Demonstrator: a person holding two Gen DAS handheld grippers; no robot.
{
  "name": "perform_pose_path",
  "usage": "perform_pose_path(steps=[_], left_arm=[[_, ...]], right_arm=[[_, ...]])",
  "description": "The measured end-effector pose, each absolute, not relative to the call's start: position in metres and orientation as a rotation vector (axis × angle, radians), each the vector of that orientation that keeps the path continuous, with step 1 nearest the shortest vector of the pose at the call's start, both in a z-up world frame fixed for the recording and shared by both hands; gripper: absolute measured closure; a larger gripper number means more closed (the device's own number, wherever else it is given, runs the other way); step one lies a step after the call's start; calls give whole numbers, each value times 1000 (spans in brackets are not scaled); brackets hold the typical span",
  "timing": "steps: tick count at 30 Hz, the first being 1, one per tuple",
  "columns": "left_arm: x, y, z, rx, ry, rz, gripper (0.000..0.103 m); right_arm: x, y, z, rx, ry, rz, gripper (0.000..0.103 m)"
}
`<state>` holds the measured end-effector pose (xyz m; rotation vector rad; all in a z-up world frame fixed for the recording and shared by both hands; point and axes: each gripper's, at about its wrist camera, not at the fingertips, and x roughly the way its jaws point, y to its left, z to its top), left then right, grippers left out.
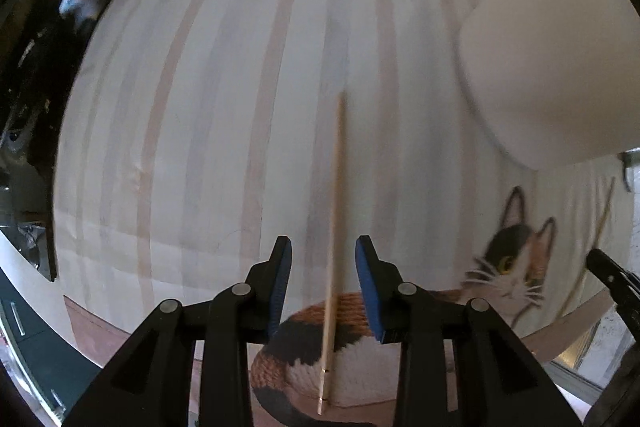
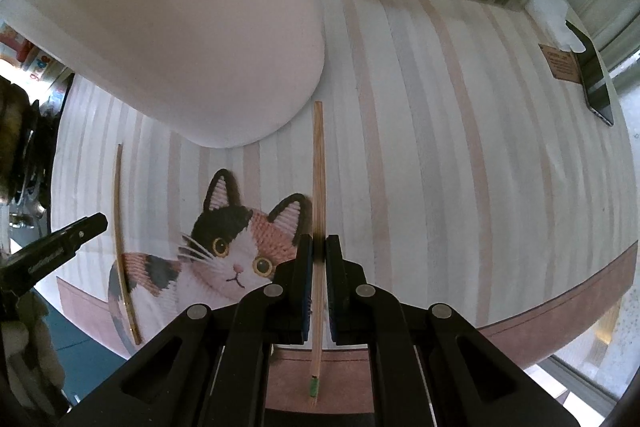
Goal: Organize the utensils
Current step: 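Lower the left tool and grasp another chopstick while the right tool holds its chopstick, then carry the left tool's chopstick into the holder while the right tool inserts its chopstick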
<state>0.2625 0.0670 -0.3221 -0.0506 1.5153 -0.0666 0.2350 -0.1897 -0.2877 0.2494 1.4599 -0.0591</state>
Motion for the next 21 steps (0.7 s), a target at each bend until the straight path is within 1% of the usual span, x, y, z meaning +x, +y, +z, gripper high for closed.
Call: perform_pose_path(steps=[2,5,6,7,8,10,13,16,21], left_arm=[[262,60,-332,-37,1540,-80,73],[261,41,-331,66,1499,-83,75],[259,36,-330,71,1480,-93,83],[260,32,-330,72,1473,-93,97],[260,25,-330,68,1471,-91,98],[257,28,-323,36,1445,-85,98],[246,45,-298,23,1385,-77,98],[226,38,-268,-2,1325,-65,98],[213,48,-224,-31,1220,-52,99]], right_arm=[[237,-190,-289,251,1464,-56,97],[239,-186,-292,244,1472,-57,97],[238,-185,-294,243,1476,-58,97],[238,-184,-296,240,1479,-60,97],[238,-182,-298,236,1481,-63,97],[237,-182,-300,233,1482,-68,97],[233,-181,-297,235,1469,-74,97],[230,-180,-287,233,1436,-84,97],[221,-181,-261,225,1358,-90,97]])
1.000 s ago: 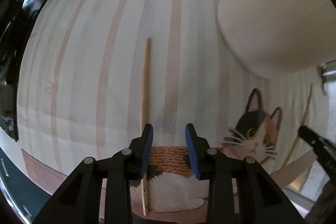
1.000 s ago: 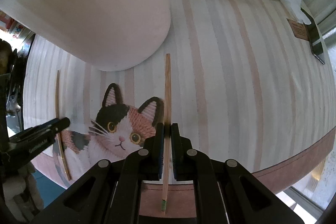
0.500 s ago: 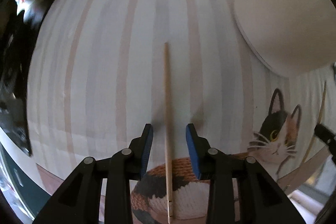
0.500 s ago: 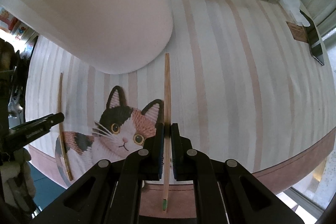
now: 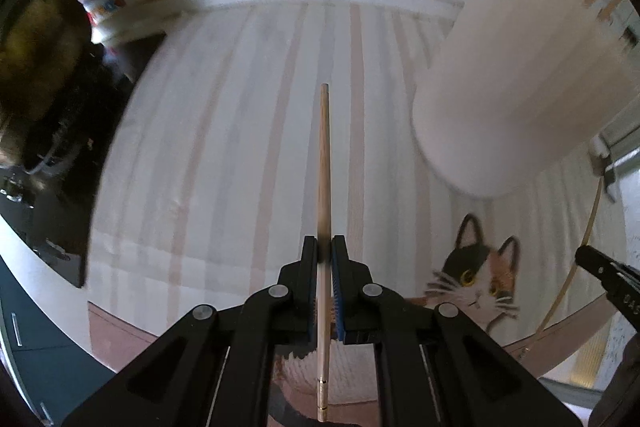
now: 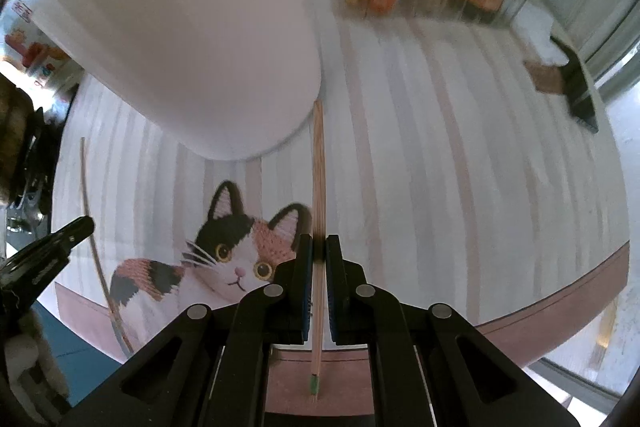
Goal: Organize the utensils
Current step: 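Carry the left tool's chopstick into the holder while the right tool inserts its chopstick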
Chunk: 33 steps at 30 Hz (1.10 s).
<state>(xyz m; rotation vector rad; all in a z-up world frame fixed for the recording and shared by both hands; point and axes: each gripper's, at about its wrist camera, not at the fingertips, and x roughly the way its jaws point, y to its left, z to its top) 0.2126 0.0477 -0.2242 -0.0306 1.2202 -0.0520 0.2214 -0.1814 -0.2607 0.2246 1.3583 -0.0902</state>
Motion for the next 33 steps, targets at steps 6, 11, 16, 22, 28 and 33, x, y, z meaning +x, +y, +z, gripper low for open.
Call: perform_pose_path(steps=[6,11,16,22,28,33], left_arm=[[208,63,-167,-31,1069,-40,99],[236,65,-144,-28,984,-31,99],[246,66,-118,-52,936,-49,99],[245,71,-73,-134,858,-86,99],[242,76,0,-234,712,-153,99],[251,60,53,-268,595,-227,98]], right_arm=[[216,-184,-223,216,1255,-93,97],[221,-184,-193,218,1165,-96,97],[231,-182,-171,216,1096,-98,97],[239,-181,-142,247,1026,-73,97],[245,-191,-96,347,950,-17,97],[252,-213,-41,417,843,16,97]])
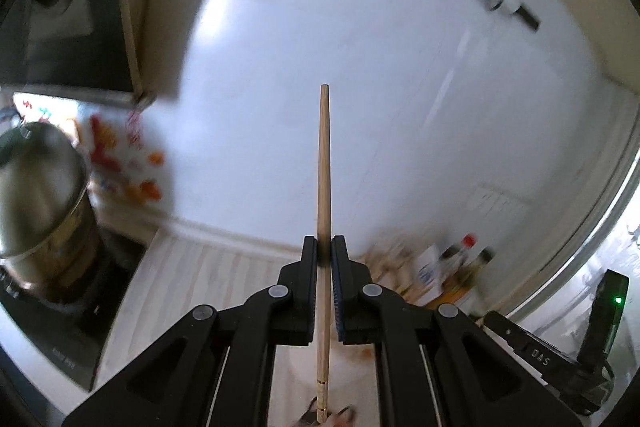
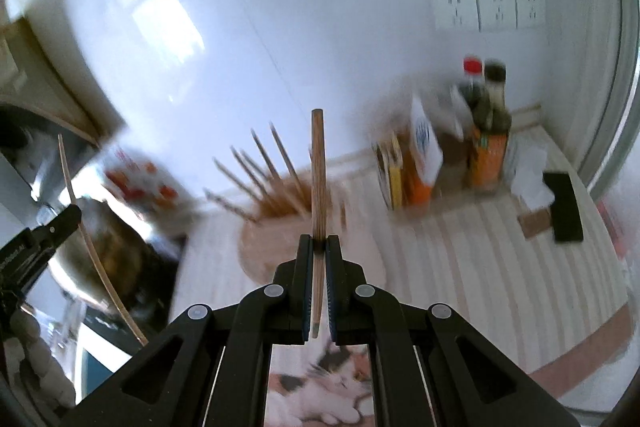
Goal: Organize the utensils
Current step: 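Carry the left tool's chopstick into the holder while the right tool inserts its chopstick, then open the left tool to release its chopstick while the right tool opens too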
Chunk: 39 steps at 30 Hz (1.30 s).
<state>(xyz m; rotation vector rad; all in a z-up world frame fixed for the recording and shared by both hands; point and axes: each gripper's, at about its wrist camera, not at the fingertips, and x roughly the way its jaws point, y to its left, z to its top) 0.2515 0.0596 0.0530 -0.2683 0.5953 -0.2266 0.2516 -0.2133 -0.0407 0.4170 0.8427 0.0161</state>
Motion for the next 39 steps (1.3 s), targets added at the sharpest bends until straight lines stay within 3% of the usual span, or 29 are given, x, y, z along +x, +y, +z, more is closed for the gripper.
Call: perform_pose_path(steps=[10,19,32,35,37,39], left_arm=[[334,-2,51,-283,548,-282,98],[390,-29,-10,-238,589,-266,98],[387,-38,-50,-120,642,-250,96],[375,-37,-41,-68,683,-229,82],[364,-31,-31,-54,685,-200,40],[351,-20,-21,-64,663,-163,20]], right_arm=[[311,-236,25,394,694,-8,97],[360,-239,-9,382,745,-28,97],[379,-243,-54,371,836,-22,97],[383,-241,-61,359,871,0,96],[385,-240,-64,358,899,15,94],[386,-239,-67,365,922,39,77]])
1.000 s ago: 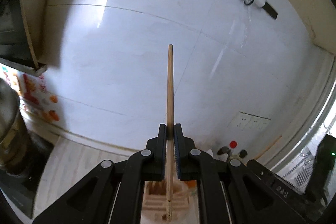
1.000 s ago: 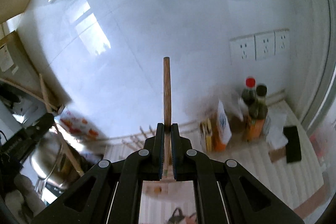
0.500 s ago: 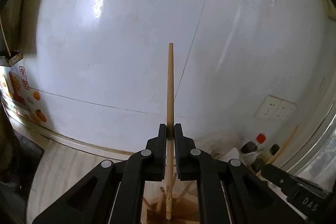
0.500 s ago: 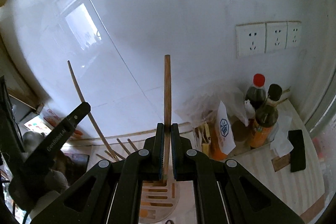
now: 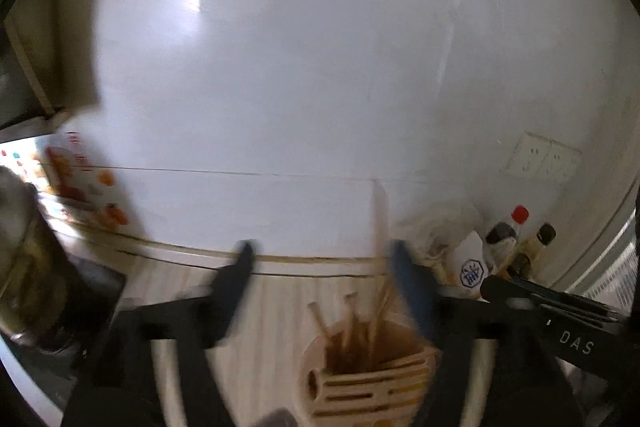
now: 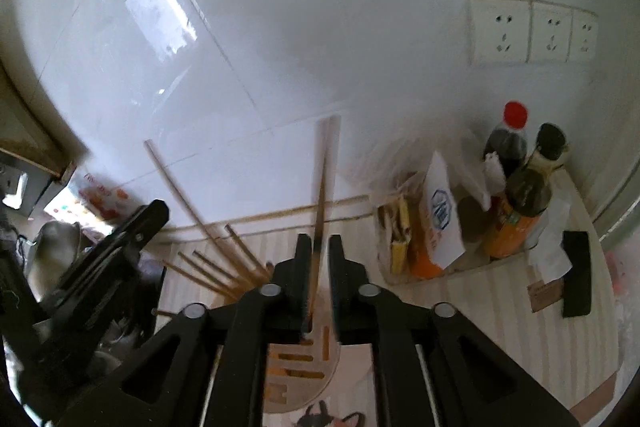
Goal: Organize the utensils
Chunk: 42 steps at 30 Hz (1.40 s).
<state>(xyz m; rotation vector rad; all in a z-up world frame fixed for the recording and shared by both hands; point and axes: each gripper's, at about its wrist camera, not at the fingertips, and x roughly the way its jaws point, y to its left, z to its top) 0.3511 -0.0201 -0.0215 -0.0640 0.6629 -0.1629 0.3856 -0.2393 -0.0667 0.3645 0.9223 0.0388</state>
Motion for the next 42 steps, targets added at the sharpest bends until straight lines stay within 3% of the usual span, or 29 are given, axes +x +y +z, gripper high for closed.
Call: perform_pose_path(steps=[1,2,5,7,9,14,18,20,29,42], left_arm=[[344,-14,-18,-69,653,-139,20],[338,-9,-16,-75,652,-128,20],[327,2,-18,-74,695,-89,13],[319,4,-23,-53,727,-62,0],[309,5,-29,-20,731,-25,0],[292,0,-45,20,758,14,0],[281,-4,-60,37,795,30,0],[277,-3,-62,43,804,36,0],[231,-1,-41,46,783,4,0],[113,9,24,51,695,-70,0]], right_arm=[[385,-240,-67,368,930,39,56],[383,-240,-67,371,928,40,47],[374,-239,-63,350,912,40,47],[367,-239,-59,331,902,40,47],[358,-239,-58,309,892,32,46],[333,-233,-58,206,860,-38,21],[316,-222,-70,132,872,-65,17],[309,-218,-78,108,883,-87,5],[271,-214,-74,64,859,-160,0],[142,-197,2,82,713,-215,0]])
